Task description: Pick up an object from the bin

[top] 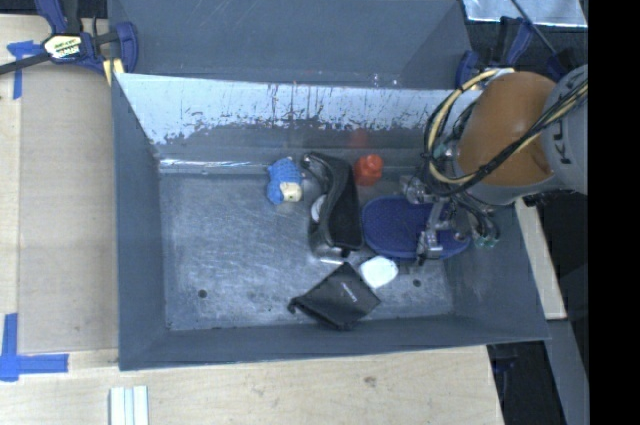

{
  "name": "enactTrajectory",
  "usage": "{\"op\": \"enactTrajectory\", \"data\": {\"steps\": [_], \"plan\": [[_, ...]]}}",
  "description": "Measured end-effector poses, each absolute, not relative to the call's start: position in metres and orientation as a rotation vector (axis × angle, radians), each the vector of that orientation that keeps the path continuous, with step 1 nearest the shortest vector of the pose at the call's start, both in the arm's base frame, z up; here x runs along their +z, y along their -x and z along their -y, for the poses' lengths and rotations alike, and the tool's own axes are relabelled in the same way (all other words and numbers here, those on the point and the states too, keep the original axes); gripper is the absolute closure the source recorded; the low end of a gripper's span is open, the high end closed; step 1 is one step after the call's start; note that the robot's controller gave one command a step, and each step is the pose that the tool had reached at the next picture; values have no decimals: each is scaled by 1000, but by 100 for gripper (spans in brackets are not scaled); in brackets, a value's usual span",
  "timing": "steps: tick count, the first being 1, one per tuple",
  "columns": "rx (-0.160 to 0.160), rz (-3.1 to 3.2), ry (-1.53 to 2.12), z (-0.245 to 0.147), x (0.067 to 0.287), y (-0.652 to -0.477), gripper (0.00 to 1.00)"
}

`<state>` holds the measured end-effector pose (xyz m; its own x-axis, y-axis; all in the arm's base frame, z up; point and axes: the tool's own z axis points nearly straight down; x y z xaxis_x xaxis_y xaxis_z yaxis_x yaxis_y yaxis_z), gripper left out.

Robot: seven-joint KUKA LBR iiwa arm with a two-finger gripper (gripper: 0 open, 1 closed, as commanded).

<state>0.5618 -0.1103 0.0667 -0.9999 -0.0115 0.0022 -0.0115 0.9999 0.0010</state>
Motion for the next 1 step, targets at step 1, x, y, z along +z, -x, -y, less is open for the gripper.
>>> {"op": "enactTrajectory", "data": {"steps": [1], "plan": [[1, 3143, -22, 110, 70, -562, 100]]}}
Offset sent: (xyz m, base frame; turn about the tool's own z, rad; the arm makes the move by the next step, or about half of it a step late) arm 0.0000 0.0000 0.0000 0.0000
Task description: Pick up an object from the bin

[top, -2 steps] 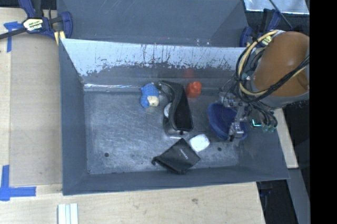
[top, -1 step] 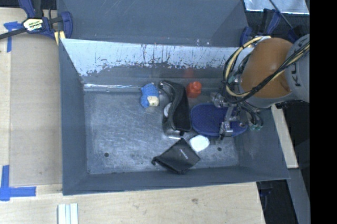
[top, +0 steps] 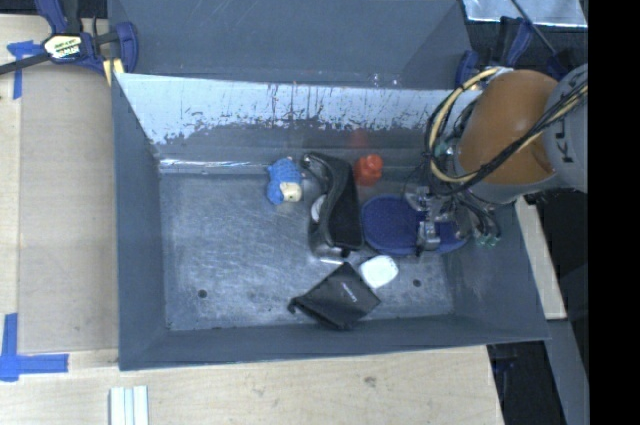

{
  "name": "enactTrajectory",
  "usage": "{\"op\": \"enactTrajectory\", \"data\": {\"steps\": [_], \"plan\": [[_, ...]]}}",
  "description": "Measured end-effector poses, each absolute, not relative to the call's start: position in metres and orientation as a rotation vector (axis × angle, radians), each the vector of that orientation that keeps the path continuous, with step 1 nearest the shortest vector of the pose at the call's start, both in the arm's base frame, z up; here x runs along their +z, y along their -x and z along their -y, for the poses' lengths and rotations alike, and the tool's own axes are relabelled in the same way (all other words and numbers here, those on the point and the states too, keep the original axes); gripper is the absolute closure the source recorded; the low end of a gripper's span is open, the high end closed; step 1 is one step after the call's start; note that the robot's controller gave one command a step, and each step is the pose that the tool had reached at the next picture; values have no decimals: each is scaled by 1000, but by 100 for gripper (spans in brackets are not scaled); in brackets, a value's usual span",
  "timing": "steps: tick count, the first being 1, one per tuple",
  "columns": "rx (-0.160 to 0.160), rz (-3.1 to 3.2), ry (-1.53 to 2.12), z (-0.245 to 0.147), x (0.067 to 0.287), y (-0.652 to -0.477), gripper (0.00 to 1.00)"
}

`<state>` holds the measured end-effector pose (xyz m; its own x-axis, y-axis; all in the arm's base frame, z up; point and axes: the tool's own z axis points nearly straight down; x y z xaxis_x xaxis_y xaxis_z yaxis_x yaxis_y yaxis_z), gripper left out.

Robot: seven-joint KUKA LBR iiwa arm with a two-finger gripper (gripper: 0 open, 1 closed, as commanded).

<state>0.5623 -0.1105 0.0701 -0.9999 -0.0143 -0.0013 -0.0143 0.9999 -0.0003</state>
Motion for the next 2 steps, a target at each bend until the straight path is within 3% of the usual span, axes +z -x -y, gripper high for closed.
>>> {"op": "enactTrajectory", "data": {"steps": [1, 2], "plan": [[-5, -3127, 58, 119, 196, -595, 100], [-5, -3127, 3, 125, 294, -618, 100]]}}
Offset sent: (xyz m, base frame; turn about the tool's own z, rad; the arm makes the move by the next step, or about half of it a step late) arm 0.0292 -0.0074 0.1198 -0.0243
